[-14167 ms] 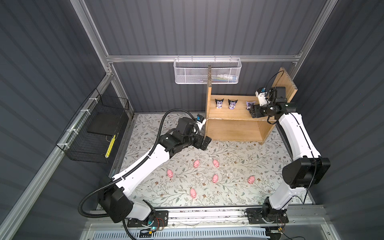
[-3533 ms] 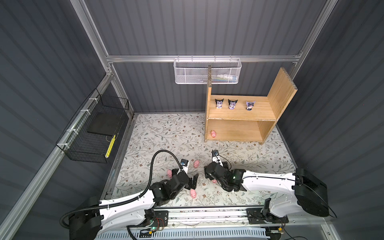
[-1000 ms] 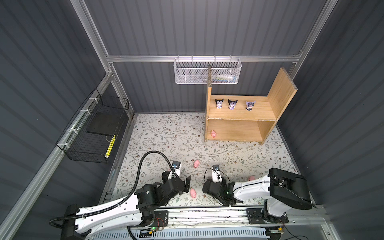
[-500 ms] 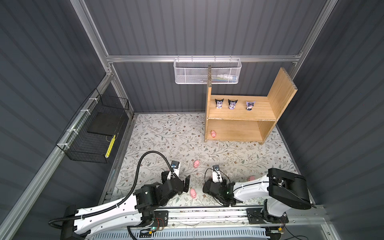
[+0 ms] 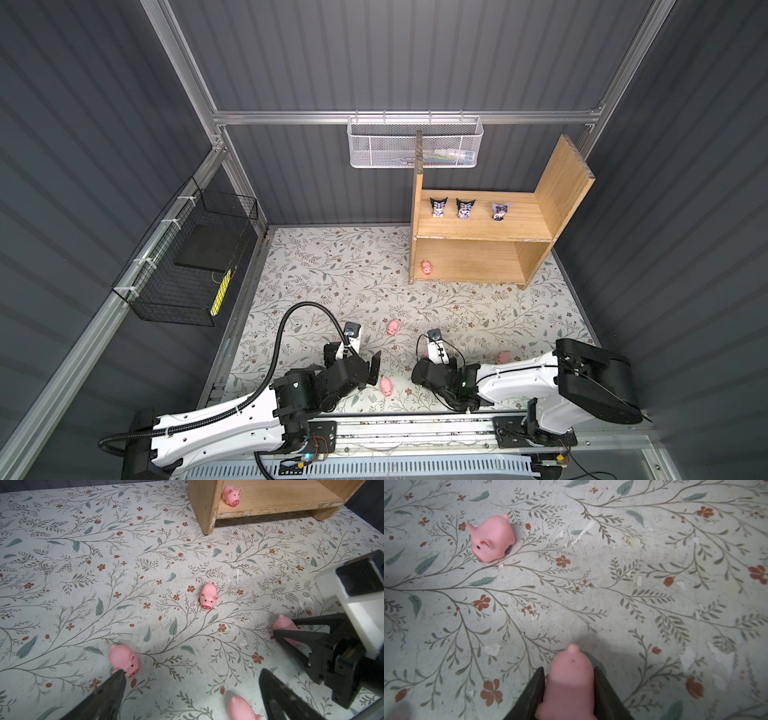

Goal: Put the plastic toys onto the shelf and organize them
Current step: 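Lift the pink pig and carry it into the lower shelf board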

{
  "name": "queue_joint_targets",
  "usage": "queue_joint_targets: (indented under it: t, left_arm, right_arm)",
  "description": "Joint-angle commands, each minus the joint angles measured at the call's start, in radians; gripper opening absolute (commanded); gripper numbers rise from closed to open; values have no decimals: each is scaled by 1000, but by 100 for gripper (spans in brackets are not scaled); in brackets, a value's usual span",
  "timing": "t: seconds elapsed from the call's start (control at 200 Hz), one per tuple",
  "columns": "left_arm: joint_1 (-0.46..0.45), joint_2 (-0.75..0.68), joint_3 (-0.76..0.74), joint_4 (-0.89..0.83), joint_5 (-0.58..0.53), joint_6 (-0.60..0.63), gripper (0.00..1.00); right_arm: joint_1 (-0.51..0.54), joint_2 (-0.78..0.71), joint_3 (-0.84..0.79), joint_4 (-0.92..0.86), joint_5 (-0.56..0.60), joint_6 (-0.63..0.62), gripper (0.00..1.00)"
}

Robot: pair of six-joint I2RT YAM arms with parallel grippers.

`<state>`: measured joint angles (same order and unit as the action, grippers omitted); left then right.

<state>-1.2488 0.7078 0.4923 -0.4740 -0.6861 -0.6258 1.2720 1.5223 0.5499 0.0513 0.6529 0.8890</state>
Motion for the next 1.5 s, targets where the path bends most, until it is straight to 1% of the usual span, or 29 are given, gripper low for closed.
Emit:
queue_joint_targets:
  t: [0.0,0.13,0.22,0.485,0.59,0.74,0.881,1.066,1.281,1.496]
  left_arm:
    - [-4,7,-14,11,-15,-6,100]
    - [-5,8,-16,13,-12,-8,100]
    - [-4,2,-20,16,-12,-7,100]
    - [-5,7,-21,42,-12,13,100]
    - [-5,26,-23,65,-10,22,100]
    - [-5,60,-38,126,-9,47,100]
    - [-5,92,-44,189,5,83,100]
    - [-4,140,-20,229,9,124,100]
    - [-5,199,-1,276,-12,177,100]
    - [-4,192,-28,354,-24,217,100]
  right_arm:
    - [-14,-24,-7,-41,-4,-30,30]
    - [-34,-69,-7,-49,-3,-65,30]
    - [-68,-104,-7,-51,-2,-104,30]
    - [-249,-193,9,-34,-65,-253,31]
    - [-320,-204,32,-27,-86,-305,31]
    - [-431,-195,79,-19,-132,-348,31]
    - [-527,-157,127,10,-185,-390,31]
    - [-625,-54,240,24,-264,-474,30]
    - [-696,88,384,19,-331,-556,29]
    - [-727,205,493,-6,-347,-608,29]
